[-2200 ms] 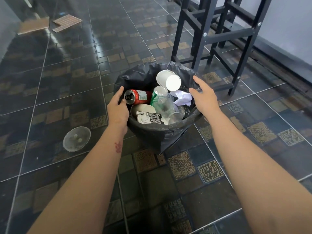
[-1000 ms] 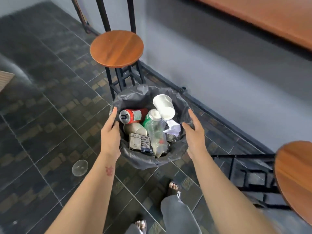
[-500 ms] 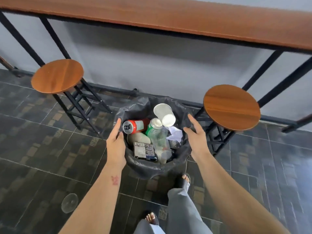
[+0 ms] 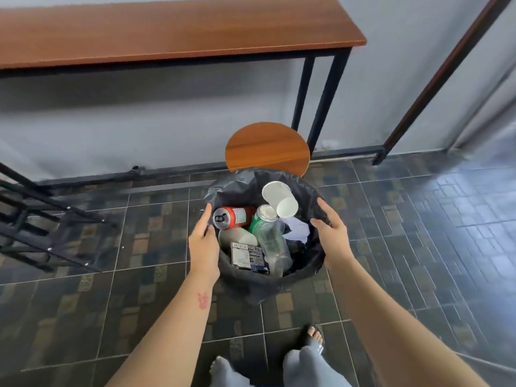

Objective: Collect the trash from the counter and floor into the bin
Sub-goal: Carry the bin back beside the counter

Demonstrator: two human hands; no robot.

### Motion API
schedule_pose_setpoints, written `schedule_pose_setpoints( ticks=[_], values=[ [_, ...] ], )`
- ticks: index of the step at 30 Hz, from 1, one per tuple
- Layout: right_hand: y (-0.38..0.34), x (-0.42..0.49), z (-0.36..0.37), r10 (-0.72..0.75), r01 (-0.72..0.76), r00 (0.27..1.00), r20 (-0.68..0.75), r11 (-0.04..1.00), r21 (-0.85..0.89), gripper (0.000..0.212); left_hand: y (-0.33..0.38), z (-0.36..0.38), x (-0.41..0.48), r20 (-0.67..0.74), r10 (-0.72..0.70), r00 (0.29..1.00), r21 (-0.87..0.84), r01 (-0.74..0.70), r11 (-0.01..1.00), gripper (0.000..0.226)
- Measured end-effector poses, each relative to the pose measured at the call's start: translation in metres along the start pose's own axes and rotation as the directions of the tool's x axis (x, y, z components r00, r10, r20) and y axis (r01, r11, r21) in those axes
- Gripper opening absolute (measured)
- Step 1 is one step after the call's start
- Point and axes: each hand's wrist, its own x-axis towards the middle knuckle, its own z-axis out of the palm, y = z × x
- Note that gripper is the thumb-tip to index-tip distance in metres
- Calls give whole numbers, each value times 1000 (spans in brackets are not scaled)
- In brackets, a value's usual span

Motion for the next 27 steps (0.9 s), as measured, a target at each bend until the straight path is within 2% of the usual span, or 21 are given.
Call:
schedule_pose_setpoints(
  ticks=[7, 13, 20, 27],
  values=[
    [-30, 61, -127, 15, -13, 993, -114, 1000, 25, 51, -7, 151, -26, 126, 21, 992, 78, -31, 996, 48],
    [-54, 128, -208, -1, 11, 979, -201, 999, 50, 51, -5, 266, -22, 201, 57, 978, 136, -86, 987, 46],
    [-71, 231, -260, 26, -10, 971, -236, 998, 65, 50, -1, 382, 22, 284, 26, 959, 208, -88, 974, 48],
    [-107, 347, -284, 70, -61, 971, -231, 997, 44, 49, 11, 482, 84, 255, -42, 966, 247, -23, 969, 48]
  ],
)
